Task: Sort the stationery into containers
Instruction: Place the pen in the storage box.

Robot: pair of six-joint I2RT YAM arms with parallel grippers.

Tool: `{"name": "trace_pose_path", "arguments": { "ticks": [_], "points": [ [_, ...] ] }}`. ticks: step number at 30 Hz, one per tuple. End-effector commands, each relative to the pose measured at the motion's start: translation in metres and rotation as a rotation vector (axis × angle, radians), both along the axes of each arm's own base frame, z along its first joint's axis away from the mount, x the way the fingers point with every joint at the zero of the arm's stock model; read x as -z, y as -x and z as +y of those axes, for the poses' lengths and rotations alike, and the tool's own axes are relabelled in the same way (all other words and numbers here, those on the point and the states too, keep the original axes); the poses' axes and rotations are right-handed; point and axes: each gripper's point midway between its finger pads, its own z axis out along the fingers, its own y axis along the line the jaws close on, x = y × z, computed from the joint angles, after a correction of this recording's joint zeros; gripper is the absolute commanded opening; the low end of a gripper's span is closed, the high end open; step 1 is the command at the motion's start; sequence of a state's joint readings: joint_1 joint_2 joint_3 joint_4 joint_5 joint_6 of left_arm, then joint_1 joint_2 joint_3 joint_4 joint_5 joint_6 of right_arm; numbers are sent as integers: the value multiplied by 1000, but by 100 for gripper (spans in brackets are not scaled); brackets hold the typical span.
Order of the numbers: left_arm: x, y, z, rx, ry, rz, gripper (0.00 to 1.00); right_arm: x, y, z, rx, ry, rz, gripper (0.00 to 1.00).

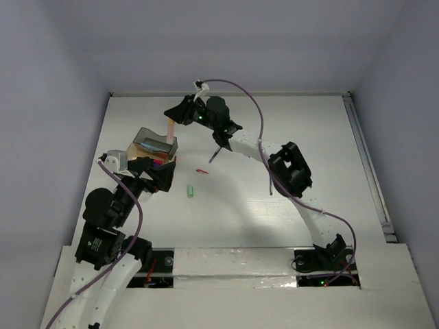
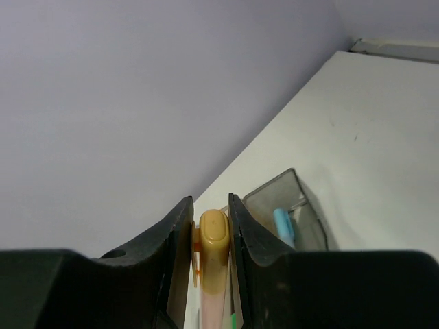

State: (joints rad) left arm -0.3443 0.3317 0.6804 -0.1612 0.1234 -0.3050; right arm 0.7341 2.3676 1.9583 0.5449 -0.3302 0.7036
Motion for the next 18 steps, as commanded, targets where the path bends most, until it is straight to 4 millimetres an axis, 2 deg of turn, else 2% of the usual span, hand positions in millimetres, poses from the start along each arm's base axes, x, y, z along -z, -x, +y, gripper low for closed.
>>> {"name": "trace_pose_path", "arguments": {
  "ticks": [1, 2, 3, 4, 6, 8, 10, 12, 14, 18],
  "points": [
    [-10, -3, 12, -64, -3, -38, 99, -19, -24, 9, 72, 24, -108, 0],
    [-9, -3, 9, -50, -4, -38, 99, -1, -32, 11, 91, 50, -94, 0],
    [-9, -2, 8, -43, -4, -40, 99, 0, -37, 12, 103, 56, -106, 0],
    [-9, -2, 8, -40, -4, -40, 99, -8, -41, 13, 118, 47, -128, 0],
    [-8, -2, 7, -34, -6, -37, 99, 7, -48, 15, 135, 80, -140, 0],
    [-8, -1, 6, -29, -6, -37, 99, 4, -52, 17, 140, 90, -184, 0],
    [-9, -1, 5, -23, -7, -41, 99, 8, -48, 29, 134, 121, -238, 0],
    [-9, -1, 5, -21, -7, -41, 99, 22, -48, 32, 114, 159, -239, 0],
    [-9, -1, 5, -21, -7, -41, 99, 33, -37, 43, 89, 187, -249, 0],
    [-9, -1, 4, -20, -6, -41, 99, 42, -25, 49, 70, 222, -270, 0]
  ]
}}
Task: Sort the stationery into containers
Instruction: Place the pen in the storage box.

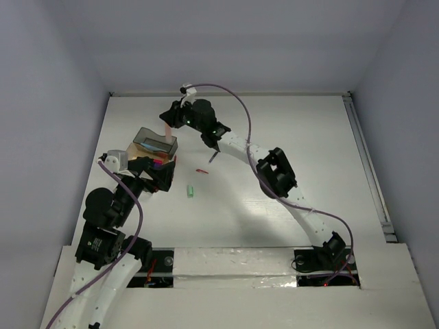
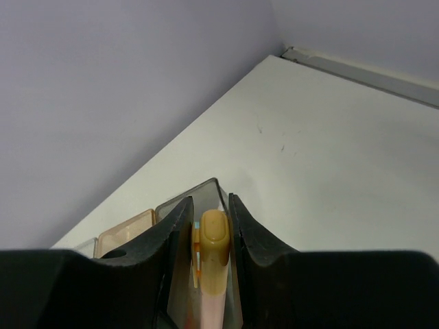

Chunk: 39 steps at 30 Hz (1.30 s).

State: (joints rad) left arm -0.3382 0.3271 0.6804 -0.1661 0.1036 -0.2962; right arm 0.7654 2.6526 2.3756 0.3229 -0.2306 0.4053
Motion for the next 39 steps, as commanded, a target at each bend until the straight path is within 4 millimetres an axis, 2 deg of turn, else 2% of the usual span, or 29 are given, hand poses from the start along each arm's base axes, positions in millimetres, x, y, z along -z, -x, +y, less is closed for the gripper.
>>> {"name": "trace_pose_path", "arguments": {
  "ticks": [1, 6, 12, 15, 16, 17, 19, 22, 27, 28, 29, 30, 31, 33, 34, 35, 36, 37, 38, 39],
  "points": [
    [-8, 0, -1, 7, 0, -36, 99, -12, 17, 15, -31, 27, -92, 0],
    [-9, 0, -1, 11, 1, -39, 99, 4, 22, 23, -37, 91, -116, 0],
    [-9, 1, -2, 14, 0, -38, 99, 9, 22, 25, -23, 126, -148, 1],
    [-8, 0, -2, 16, 0, -38, 99, 7, 21, 27, -31, 129, -158, 12],
    [-8, 0, -3, 18, 0, -35, 99, 11, 27, 33, -40, 133, -160, 21],
    [-8, 0, -3, 19, 1, -36, 99, 2, 24, 33, -34, 132, -186, 26],
    [-9, 0, -4, 22, 1, -38, 99, -2, 28, 38, -34, 131, -199, 39],
    [-8, -2, -3, 19, 1, -36, 99, -8, 30, 41, -45, 102, -191, 51],
    [-7, -3, -3, 19, 1, -31, 99, -27, 40, 42, -83, 49, -173, 65],
    [-6, -4, -4, 21, 0, -26, 99, -24, 40, 41, -83, 55, -163, 68],
    [-5, -4, -4, 23, -1, -23, 99, -26, 41, 40, -83, 52, -162, 69],
    [-5, -5, -2, 15, -1, -23, 99, -44, 45, 37, -87, 37, -179, 69],
    [-4, -6, -3, 16, -2, -19, 99, -33, 47, 35, -89, 59, -162, 69],
    [-5, -6, -3, 16, -2, -20, 99, -40, 50, 29, -77, 67, -168, 69],
    [-4, -7, -1, 9, -3, -16, 99, -68, 55, 21, -70, 50, -190, 67],
    [-3, -8, -1, 7, -4, -15, 99, -44, 59, 14, -68, 94, -160, 65],
    [-3, -8, -1, 9, -4, -13, 99, -44, 63, 7, -56, 102, -152, 61],
    [-4, -7, -2, 10, -3, -16, 99, -44, 68, -1, -47, 110, -143, 48],
    [-3, -7, -2, 10, -2, -14, 99, -75, 78, -15, -35, 73, -156, 45],
    [-3, -7, -2, 13, -3, -14, 99, -37, 85, -29, -16, 138, -88, 42]
  ]
}}
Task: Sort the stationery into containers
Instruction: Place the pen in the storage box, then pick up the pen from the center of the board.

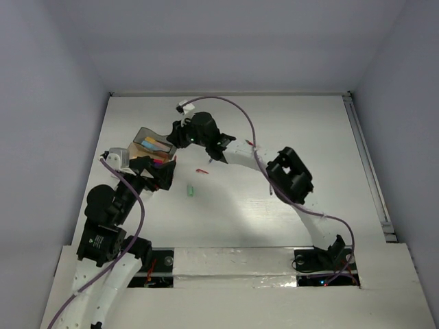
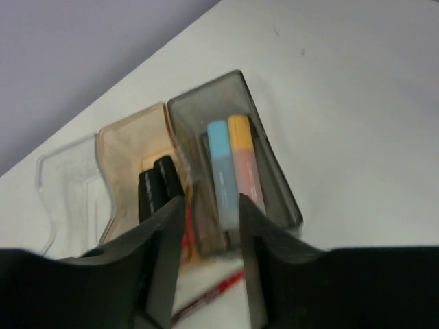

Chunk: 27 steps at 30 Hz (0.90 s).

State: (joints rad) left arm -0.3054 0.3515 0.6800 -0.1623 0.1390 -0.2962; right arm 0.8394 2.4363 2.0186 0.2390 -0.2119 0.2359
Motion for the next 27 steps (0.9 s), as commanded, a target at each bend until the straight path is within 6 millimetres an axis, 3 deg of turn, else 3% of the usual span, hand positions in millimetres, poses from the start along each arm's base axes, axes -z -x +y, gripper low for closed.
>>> {"name": "trace_pose_path", "arguments": {
  "ticks": [1, 2, 3, 5, 6, 7, 10, 12, 13, 14, 16, 17, 19, 20, 23, 25, 26, 27],
  "points": [
    [-7, -2, -2, 11, 6, -35, 99, -77, 25, -33, 53, -101, -77, 31],
    [-7, -2, -2, 13, 7, -33, 99, -99, 36, -47, 68, -123, -64, 28],
    [-8, -2, -3, 16, 8, -36, 99, -66, 43, -62, 101, -62, -5, 27],
    [-8, -2, -4, 20, 10, -35, 99, -47, 55, -82, 132, 8, 70, 20],
    [-7, -2, -4, 22, 10, -35, 99, -51, 62, -92, 142, 30, 84, 20],
    [-6, -2, -5, 24, 11, -33, 99, -39, 69, -97, 152, 75, 113, 21],
    [-2, -4, -7, 36, 10, -15, 99, -6, 102, -117, 135, 239, 216, 31],
    [2, -5, -10, 48, 5, 1, 99, 1, 105, -133, 172, 279, 218, 39],
    [6, -5, -11, 54, 0, 17, 99, -7, 103, -147, 227, 285, 198, 46],
    [8, -5, -12, 60, -1, 20, 99, 5, 104, -164, 273, 342, 196, 47],
    [10, -4, -15, 76, 2, 27, 99, 7, 90, -193, 364, 392, 182, 46],
    [10, -4, -15, 79, 3, 26, 99, 9, 79, -217, 405, 415, 201, 45],
    [11, -5, -16, 79, 0, 33, 99, 9, 68, -241, 439, 432, 215, 43],
    [12, -5, -16, 79, 1, 36, 99, 11, 56, -266, 477, 459, 229, 42],
    [14, -5, -16, 80, -2, 39, 99, 22, 37, -301, 511, 523, 254, 38],
    [15, -6, -14, 71, -3, 43, 99, 17, 16, -323, 556, 543, 252, 37],
    [16, -6, -14, 73, -3, 45, 99, 34, 14, -332, 542, 602, 290, 37],
    [16, -6, -14, 73, -3, 45, 99, 36, 9, -339, 535, 609, 309, 36]
  ]
}}
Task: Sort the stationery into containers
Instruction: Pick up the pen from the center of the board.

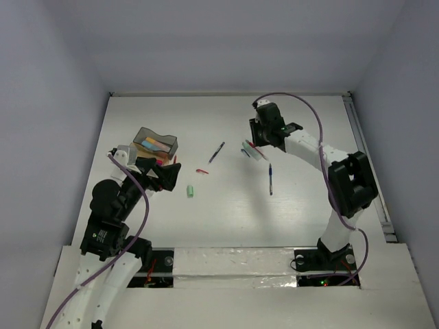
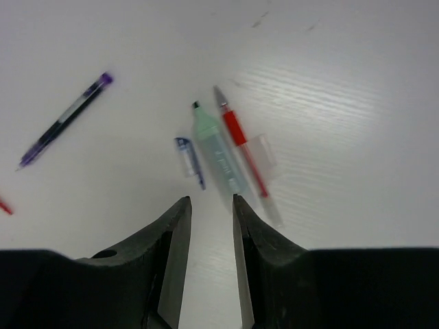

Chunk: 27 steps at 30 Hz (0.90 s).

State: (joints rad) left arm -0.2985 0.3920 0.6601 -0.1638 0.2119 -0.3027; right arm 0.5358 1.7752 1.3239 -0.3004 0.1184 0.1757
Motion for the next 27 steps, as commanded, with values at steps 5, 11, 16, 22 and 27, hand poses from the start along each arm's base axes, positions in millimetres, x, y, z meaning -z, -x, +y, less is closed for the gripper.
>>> {"name": "trace_pose_path", "arguments": {
  "ticks": [5, 11, 16, 22, 27],
  "points": [
    [-2, -3, -2, 10, 10, -13, 99, 1, -32, -30, -55, 91, 84, 38],
    [-2, -3, -2, 11, 10, -14, 99, 16, -41, -27, -110, 129, 141, 42],
    [-2, -3, -2, 10, 12, -14, 99, 22, -46, -11, -160, 85, 161, 45],
    [-4, -2, -2, 11, 14, -22, 99, 36, -46, -4, -184, 66, 202, 45],
    [-4, -1, -2, 14, 14, -22, 99, 42, -47, -2, -187, 68, 219, 45]
  ]
}}
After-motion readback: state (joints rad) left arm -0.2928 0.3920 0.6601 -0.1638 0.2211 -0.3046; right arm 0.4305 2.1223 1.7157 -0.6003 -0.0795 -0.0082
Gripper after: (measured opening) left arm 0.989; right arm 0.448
